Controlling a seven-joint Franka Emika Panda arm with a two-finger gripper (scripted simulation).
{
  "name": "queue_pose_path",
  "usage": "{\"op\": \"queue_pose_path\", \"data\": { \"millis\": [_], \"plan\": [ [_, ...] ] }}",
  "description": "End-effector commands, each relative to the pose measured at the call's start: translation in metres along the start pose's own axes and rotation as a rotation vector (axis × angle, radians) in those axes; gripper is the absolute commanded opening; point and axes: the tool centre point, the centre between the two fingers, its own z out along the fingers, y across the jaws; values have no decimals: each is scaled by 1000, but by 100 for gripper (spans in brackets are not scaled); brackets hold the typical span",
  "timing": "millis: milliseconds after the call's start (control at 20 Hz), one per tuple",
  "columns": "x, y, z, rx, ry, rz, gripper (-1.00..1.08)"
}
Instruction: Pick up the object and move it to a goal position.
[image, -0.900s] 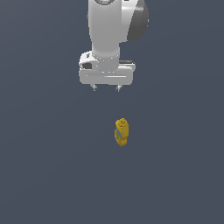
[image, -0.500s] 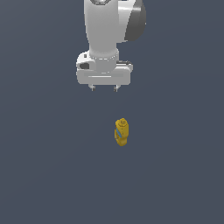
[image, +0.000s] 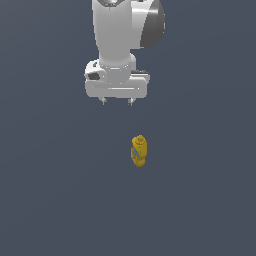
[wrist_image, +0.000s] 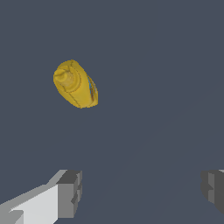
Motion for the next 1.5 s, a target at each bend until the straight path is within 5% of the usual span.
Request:
{"op": "queue_pose_path", "data": {
  "millis": [0, 900, 1450],
  "plan": [
    [3, -3, 2, -1, 2, -10, 100],
    [83, -75, 47, 8, 59, -257, 100],
    [94, -88, 58, 13, 67, -294, 100]
  ]
}}
